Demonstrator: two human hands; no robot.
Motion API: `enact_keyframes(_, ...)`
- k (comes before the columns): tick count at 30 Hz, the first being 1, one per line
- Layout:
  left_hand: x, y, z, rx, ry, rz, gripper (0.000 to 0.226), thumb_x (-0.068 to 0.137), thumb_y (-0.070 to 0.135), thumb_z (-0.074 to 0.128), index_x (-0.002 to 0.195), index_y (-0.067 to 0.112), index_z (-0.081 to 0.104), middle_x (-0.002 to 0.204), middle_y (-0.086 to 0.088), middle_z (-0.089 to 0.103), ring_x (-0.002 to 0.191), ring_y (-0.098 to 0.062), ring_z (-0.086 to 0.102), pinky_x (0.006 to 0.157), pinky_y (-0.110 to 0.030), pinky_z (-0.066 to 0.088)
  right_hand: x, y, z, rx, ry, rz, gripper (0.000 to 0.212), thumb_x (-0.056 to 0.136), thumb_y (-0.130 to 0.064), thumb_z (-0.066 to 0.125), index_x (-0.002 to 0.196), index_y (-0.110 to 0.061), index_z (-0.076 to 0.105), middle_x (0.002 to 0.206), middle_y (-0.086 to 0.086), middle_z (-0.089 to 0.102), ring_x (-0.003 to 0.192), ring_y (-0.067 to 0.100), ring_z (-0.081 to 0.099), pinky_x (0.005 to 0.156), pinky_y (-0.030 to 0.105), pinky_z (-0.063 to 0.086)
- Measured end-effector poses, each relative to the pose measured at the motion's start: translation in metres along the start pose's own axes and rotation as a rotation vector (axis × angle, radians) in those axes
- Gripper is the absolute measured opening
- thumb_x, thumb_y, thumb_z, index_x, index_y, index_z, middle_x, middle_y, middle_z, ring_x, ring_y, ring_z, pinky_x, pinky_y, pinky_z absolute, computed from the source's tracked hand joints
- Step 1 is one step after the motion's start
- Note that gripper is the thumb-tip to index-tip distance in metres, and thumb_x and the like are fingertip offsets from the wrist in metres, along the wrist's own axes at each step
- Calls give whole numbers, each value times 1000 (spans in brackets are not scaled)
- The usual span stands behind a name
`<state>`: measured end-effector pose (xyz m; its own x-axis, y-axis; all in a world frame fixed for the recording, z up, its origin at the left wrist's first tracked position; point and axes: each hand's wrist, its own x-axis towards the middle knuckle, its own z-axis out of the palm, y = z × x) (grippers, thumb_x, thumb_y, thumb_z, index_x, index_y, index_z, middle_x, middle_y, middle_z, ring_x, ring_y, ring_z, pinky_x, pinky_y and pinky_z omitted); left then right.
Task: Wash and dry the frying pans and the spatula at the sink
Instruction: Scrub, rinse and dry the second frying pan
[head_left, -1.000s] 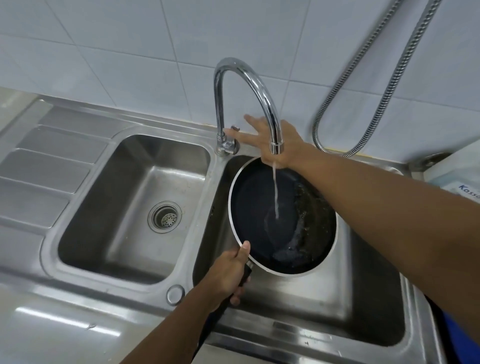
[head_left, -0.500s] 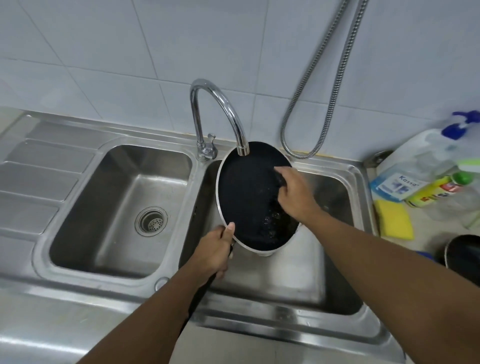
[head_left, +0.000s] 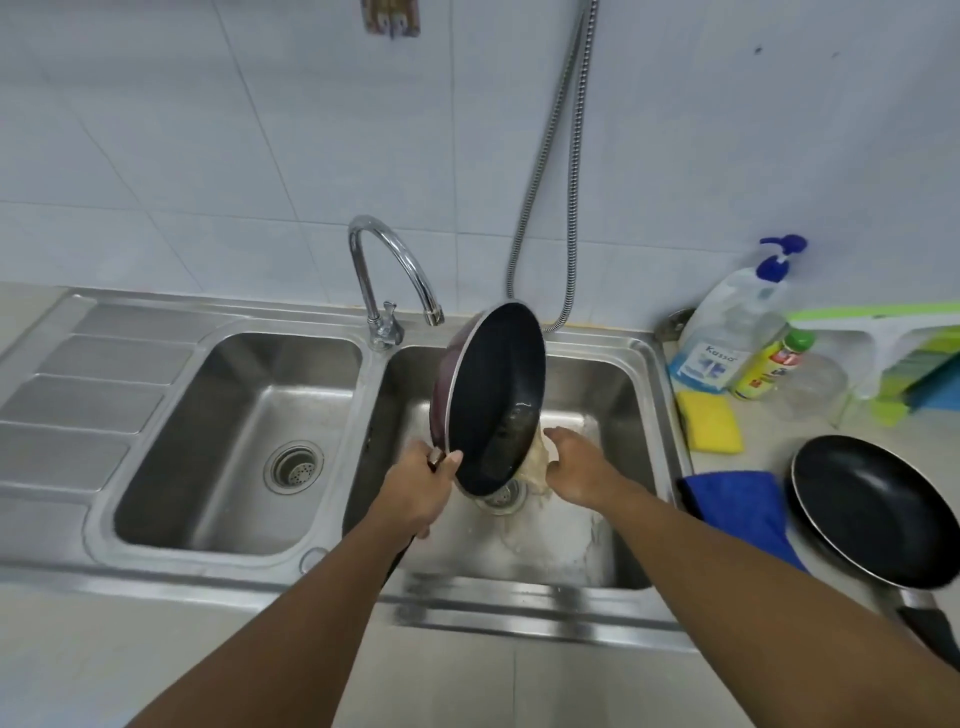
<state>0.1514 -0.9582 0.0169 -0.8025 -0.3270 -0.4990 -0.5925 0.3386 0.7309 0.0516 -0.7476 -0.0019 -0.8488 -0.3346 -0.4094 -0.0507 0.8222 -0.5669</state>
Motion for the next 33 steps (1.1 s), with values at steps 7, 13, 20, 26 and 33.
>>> enact_keyframes(7,-13,21,21,70,61,146,27,104,42,53,113,19,43,88,2,58,77,-17,55,73,-41,54,-5,43,3,-252,-70,-49,71,96,-6,51,160,-15,24,170,7,12,155,27,15,124,39,25)
enact_keyframes(13,-17,42,35,-3,58,164,26,102,40,60,108,19,45,85,-4,58,65,-15,51,47,-28,45,-14,86,-11,-387,-25,-58,70,96,-8,54,159,-22,26,168,3,15,155,32,16,124,43,25)
enact_keyframes(20,-18,47,60,-74,-35,45,38,102,51,53,120,18,46,84,-2,53,59,-16,45,42,-25,40,-47,142,-24,-118,296,-52,74,91,-9,55,154,-37,29,150,4,39,134,27,44,107,46,47)
enact_keyframes(26,-28,40,79,-282,-137,-98,37,105,47,50,120,13,53,90,-9,56,50,-12,39,42,-25,36,-77,200,-4,-530,267,391,87,99,-66,34,160,-26,-13,167,22,-8,153,47,-3,123,57,5)
enact_keyframes(33,-34,30,87,-396,-234,-154,36,106,45,49,117,12,60,84,-12,49,43,-11,36,40,-24,33,-85,176,-1,170,664,91,64,89,11,58,146,-18,50,142,14,54,130,33,52,112,25,31)
